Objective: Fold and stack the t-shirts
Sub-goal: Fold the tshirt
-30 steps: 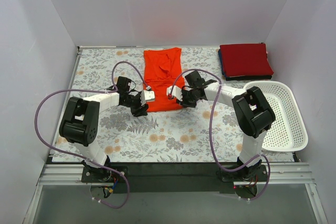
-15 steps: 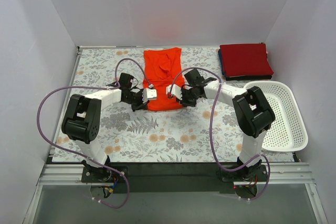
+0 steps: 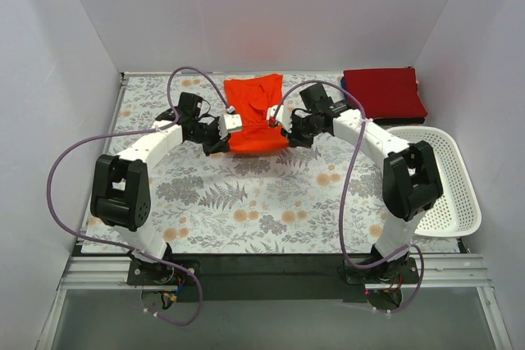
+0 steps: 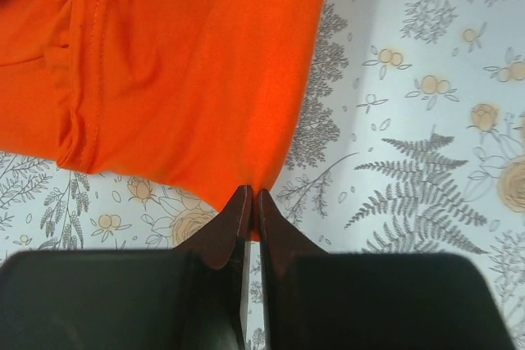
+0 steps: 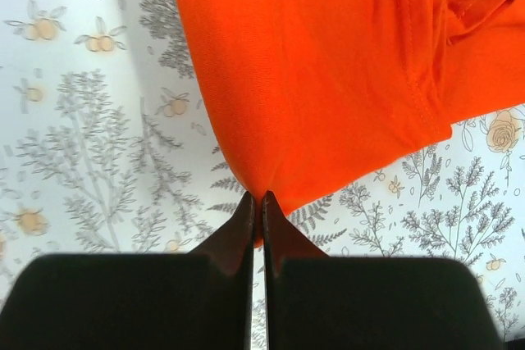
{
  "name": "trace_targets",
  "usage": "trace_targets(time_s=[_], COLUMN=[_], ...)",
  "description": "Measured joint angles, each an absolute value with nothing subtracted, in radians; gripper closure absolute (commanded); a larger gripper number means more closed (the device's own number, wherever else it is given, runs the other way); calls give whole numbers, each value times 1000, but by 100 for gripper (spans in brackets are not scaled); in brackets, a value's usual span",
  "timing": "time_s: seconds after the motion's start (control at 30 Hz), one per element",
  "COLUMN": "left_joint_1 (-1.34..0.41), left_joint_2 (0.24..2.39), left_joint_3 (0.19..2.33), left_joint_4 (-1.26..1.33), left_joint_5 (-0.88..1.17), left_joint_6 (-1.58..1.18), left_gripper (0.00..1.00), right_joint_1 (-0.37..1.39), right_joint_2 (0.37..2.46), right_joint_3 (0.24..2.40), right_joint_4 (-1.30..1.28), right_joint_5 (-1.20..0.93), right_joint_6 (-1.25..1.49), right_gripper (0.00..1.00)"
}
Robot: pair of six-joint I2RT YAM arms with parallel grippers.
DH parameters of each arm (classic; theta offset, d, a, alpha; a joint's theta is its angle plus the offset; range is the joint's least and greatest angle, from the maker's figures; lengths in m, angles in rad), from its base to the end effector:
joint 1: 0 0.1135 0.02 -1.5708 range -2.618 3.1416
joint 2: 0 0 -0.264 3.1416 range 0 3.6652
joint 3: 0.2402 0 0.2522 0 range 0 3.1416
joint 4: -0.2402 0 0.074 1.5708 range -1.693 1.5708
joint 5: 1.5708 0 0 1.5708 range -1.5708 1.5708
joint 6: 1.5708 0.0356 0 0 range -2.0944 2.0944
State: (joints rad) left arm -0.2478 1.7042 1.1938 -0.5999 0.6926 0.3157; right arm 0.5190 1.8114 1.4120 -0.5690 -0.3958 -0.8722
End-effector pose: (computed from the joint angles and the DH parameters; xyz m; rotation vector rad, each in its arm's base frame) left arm 0.3272 -0.1062 0.2170 0.9073 2.3662 -0.8906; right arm 0.3340 0.2066 0.2419 -1.6954 1.7916 0.3516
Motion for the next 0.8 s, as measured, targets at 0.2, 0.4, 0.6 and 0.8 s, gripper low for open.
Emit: trace_targets(time_s=[0.2,0.4,0.6,0.8], left_joint_1=[-250,-274,-292,-290], left_joint_2=[1575,1419,1308,1357], left_joint_3=[1199,1202,1225,1320], left_joint_4=[-707,-943,-1179,-1185], left_joint_5=[737,802,856,836], left_joint_6=[314,366,369,306], left_gripper=[100,100,100,100], right_joint_1=[520,574,641,601], right_joint_2=[1680,1453,1297,1387], right_joint_3=[1396,1255,1209,1288], right_joint_4=[-655,-756,-850,-877], right_joint_5=[-455,-521,-564,-577], right_joint_6=[-842,-801,-756,-774], right_gripper=[99,99,99,99])
